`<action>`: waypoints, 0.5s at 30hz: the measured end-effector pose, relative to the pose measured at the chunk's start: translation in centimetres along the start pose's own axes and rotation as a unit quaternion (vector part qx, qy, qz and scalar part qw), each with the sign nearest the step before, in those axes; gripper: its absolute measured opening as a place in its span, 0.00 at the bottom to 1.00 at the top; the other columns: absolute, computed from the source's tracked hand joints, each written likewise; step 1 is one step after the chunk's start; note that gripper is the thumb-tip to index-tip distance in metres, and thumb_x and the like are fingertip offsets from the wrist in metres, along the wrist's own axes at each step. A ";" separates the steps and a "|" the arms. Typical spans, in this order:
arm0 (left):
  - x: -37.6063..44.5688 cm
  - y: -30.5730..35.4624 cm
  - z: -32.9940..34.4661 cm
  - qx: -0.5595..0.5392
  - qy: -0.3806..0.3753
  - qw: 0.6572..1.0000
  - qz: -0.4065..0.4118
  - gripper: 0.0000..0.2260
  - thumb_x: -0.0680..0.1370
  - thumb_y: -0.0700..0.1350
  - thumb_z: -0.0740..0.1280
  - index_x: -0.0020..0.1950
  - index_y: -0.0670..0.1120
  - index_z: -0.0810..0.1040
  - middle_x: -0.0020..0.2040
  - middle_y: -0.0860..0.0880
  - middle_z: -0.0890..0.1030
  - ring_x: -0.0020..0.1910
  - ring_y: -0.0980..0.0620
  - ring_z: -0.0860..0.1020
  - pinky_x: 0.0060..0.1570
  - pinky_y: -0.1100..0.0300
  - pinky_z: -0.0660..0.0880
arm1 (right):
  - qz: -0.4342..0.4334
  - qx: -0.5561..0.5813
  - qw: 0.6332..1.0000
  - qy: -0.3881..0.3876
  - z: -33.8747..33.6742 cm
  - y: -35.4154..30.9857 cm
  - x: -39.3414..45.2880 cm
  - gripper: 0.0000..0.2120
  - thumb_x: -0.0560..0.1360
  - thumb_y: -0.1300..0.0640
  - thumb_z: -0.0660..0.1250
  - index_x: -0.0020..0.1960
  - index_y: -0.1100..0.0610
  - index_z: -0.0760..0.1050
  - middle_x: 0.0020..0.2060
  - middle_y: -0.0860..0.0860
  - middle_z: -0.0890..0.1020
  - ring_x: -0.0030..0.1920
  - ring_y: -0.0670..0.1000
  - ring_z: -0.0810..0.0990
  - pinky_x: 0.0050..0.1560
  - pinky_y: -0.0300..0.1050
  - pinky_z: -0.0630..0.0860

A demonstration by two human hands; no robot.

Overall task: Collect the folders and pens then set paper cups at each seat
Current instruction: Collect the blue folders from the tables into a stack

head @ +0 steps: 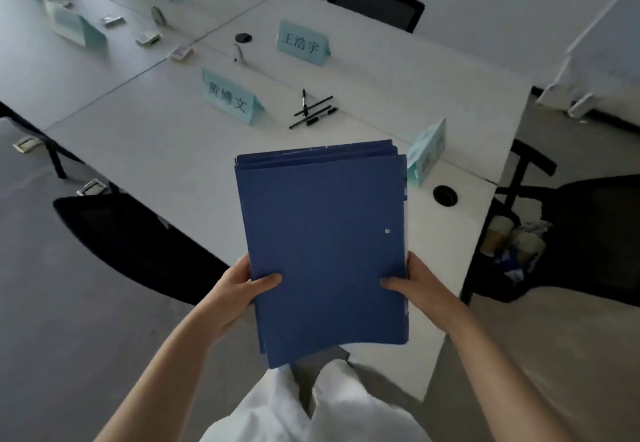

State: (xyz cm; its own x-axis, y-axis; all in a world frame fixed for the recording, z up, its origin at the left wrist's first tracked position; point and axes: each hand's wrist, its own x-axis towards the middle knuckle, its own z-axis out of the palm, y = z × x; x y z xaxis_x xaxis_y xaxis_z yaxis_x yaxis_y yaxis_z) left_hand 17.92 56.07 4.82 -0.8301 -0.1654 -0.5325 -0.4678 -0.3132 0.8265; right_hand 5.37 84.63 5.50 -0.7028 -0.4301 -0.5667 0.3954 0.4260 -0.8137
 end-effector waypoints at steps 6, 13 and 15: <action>4.3 3.1 0.8 0.194 -0.033 0.980 0.038 0.20 0.72 0.30 0.72 0.62 0.43 0.76 0.53 0.55 0.82 0.52 0.62 0.81 0.42 0.71 0.77 | -0.034 0.021 0.995 0.092 -0.5 0.8 -0.7 0.28 0.69 0.64 0.73 0.62 0.47 0.67 0.60 0.44 0.77 0.60 0.46 0.77 0.58 0.48 0.76; 6.9 4.1 1.6 0.339 -0.046 0.927 0.154 0.21 0.72 0.33 0.73 0.61 0.47 0.75 0.50 0.63 0.79 0.45 0.76 0.76 0.42 0.73 0.73 | -0.063 -0.014 0.978 0.197 0.1 2.1 -0.5 0.28 0.68 0.72 0.72 0.61 0.51 0.70 0.51 0.50 0.80 0.54 0.57 0.80 0.51 0.54 0.80; 7.4 3.6 1.4 0.356 -0.057 0.917 0.171 0.23 0.72 0.33 0.74 0.63 0.47 0.73 0.51 0.69 0.78 0.48 0.78 0.73 0.46 0.78 0.70 | -0.059 -0.048 0.974 0.214 0.7 2.5 -0.4 0.22 0.69 0.71 0.70 0.58 0.56 0.72 0.47 0.61 0.80 0.51 0.64 0.79 0.50 0.61 0.77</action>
State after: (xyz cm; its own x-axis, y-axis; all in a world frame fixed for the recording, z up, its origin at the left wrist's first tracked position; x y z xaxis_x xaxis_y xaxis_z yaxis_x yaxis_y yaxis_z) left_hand 9.66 55.02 4.14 -0.9725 -0.0297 -0.2309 -0.2205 0.4346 0.8732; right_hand 7.07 85.33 3.65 -0.9304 -0.1180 -0.3469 0.2540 0.4747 -0.8427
